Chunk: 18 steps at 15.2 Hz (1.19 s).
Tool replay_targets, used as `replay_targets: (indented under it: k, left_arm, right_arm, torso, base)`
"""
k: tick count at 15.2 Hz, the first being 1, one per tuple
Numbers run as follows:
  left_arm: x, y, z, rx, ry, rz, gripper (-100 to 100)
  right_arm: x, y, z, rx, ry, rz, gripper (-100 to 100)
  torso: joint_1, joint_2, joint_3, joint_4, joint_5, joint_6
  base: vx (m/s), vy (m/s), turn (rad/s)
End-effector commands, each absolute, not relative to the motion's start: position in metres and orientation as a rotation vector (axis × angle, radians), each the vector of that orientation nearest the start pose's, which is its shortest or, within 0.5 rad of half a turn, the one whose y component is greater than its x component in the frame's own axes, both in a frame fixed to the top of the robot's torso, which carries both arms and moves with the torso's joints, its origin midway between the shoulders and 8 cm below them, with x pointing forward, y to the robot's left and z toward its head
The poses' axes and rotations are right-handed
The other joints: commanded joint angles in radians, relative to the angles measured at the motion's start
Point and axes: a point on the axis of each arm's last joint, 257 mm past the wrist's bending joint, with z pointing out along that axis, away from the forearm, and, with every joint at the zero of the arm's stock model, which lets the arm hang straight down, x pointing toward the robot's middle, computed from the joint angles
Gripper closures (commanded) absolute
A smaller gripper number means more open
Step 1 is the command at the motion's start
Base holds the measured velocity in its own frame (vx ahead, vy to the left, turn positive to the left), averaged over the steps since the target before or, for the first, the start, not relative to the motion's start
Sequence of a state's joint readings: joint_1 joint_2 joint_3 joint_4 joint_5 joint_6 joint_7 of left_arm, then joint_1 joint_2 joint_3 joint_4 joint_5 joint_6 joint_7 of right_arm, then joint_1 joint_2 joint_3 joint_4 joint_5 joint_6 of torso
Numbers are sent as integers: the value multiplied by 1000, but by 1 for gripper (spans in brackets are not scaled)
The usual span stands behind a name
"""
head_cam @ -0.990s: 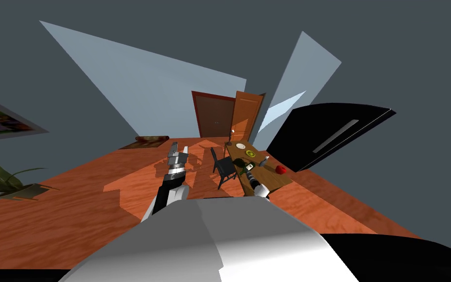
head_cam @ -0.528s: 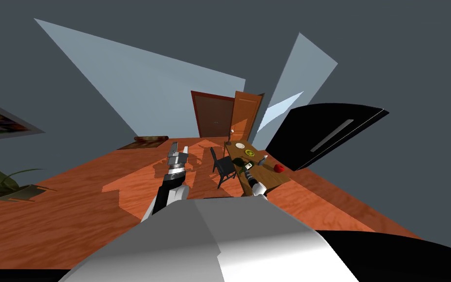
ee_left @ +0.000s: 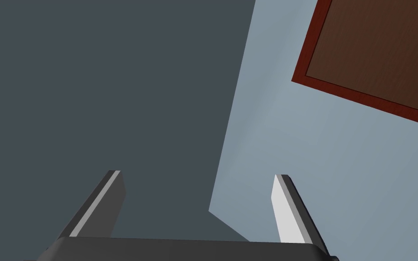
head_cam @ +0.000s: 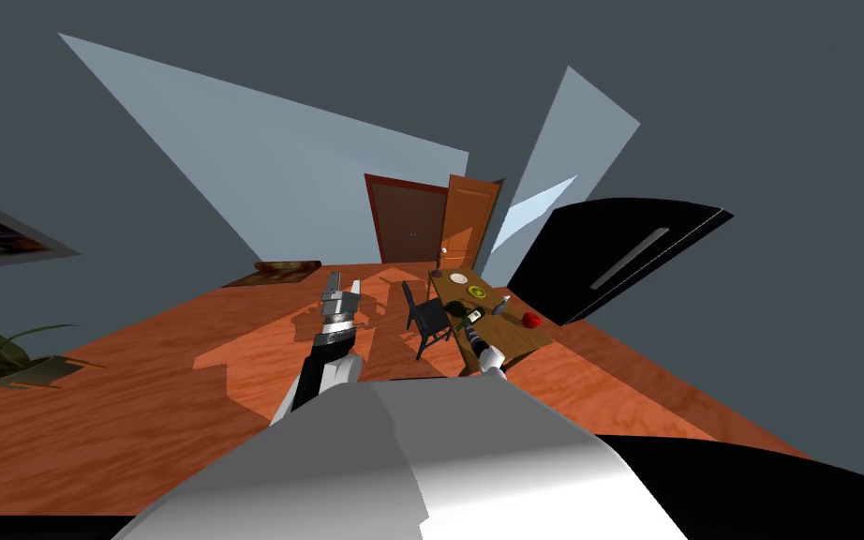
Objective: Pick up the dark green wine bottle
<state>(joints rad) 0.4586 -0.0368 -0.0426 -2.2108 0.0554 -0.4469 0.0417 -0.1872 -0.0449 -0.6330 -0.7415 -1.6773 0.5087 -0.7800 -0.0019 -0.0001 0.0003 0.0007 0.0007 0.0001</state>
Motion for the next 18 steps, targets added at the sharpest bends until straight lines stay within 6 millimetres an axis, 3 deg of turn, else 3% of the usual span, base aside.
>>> replay_targets:
  k: [1,2,3,9,10,12,14,16,17,18]
  left_arm:
    - [370,273,-3,-810,594,-1414,0]
    - [370,273,-3,-810,594,-1414,0]
    - [370,273,-3,-810,594,-1414,0]
    - [370,273,-3,-810,594,-1414,0]
    - [370,273,-3,-810,594,-1414,0]
    - [370,273,-3,-809,593,-1414,0]
    - [370,273,-3,-810,593,-1414,0]
    - [370,273,-3,-810,594,-1414,0]
    - [370,273,-3,-810,594,-1414,0]
    - [370,273,-3,-810,594,-1414,0]
  right_arm:
    - [461,-325,-490,-1882,1273,-1072,-100]
    - [460,-324,-491,-1897,1264,-1071,-100]
    - [470,-283,-492,-1812,1286,-976,-100]
    - [468,-288,-501,-1896,1261,-977,-100]
    - [476,-238,-500,-1818,1268,-866,-100]
    - [484,-238,-496,-1871,1220,-886,-100]
    - [474,-242,-508,-1890,1247,-865,-100]
    - [476,-241,-505,-1885,1243,-868,-100]
    - [476,-241,-506,-1887,1244,-867,100]
    - [476,-241,-506,-1887,1243,-867,100]
  torso:
    - [0,0,0,0,0,0]
    - [0,-1,0,0,0,0]
    - [0,-1,-1,0,0,0]
    - [0,-1,0,0,0,0]
    - [0,-1,-1,0,0,0]
    - [1,0,0,0,0,0]
    - [0,0,0,0,0,0]
    - [0,-1,0,0,0,0]
    - [0,-1,-1,0,0,0]
    - [0,-1,-1,0,0,0]
  base:
    - [0,0,0]
    - [0,0,0]
    - [-30,-16,-66]
    - [-23,-2,-6]
    - [-20,1,-19]
    - [-48,-2,-34]
    - [-25,-5,-4]
    - [-4,-1,1]
    - [0,0,0]
    - [0,0,0]
